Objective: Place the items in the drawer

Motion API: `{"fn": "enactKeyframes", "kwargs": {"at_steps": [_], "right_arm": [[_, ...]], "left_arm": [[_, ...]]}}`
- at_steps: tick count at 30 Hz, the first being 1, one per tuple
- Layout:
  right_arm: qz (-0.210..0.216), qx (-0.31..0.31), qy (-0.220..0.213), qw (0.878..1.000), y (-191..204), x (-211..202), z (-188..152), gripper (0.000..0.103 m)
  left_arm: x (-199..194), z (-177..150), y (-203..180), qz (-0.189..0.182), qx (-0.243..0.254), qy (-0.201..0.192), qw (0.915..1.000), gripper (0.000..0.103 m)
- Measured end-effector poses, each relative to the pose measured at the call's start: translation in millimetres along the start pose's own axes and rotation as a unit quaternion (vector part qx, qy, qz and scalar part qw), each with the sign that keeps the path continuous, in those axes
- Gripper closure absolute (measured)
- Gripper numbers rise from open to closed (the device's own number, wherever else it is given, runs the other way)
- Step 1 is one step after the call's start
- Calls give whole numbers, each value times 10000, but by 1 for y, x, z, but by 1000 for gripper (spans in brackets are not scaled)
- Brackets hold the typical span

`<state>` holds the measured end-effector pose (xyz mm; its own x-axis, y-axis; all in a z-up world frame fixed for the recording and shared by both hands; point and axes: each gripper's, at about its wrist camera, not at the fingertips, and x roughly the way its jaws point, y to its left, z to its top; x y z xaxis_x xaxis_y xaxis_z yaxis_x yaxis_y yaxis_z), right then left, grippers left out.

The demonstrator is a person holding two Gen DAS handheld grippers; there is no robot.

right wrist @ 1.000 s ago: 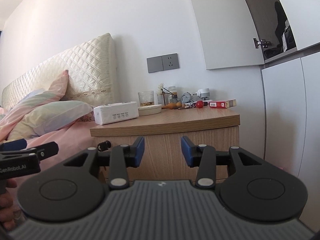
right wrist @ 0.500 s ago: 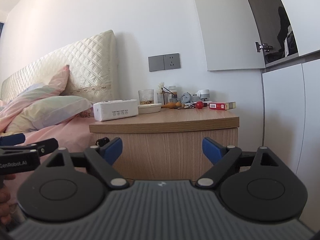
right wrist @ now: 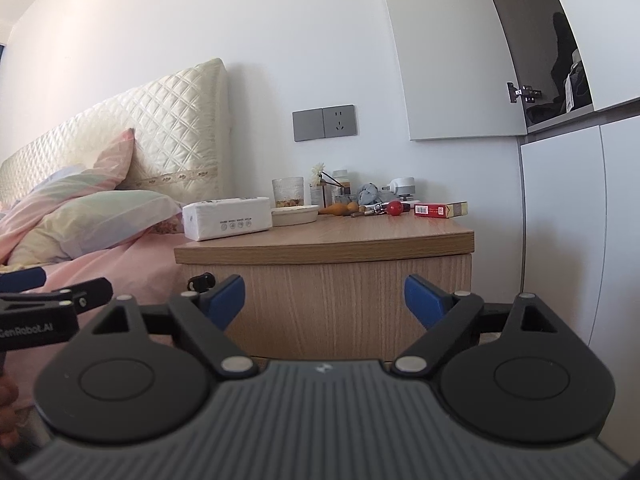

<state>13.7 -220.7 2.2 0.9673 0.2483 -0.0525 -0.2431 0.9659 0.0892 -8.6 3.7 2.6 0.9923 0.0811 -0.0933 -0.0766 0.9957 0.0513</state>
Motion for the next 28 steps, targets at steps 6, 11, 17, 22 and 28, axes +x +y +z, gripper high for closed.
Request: {"fn": "enactKeyframes", "kwargs": {"at_steps": [6,11,17,22,28], "right_arm": [[-28,5,14,10000,0,0,0,14],[-27,-10,29,10000,0,0,-1,14],[-42,-8,27,10000,0,-1,-1,14],[-43,-1,27,10000,0,-1,0,14],[-61,2,20,10000,-1,0,0,14]], "left_arm": [[1,0,1,34,-22,13,10000,1],[1,-1,1,33,-9,31,10000,1],[1,-1,1,32,8,41,10000,1],[1,-1,1,67,23,58,10000,1],[2,-2,1,81,39,94,9999,0]]}}
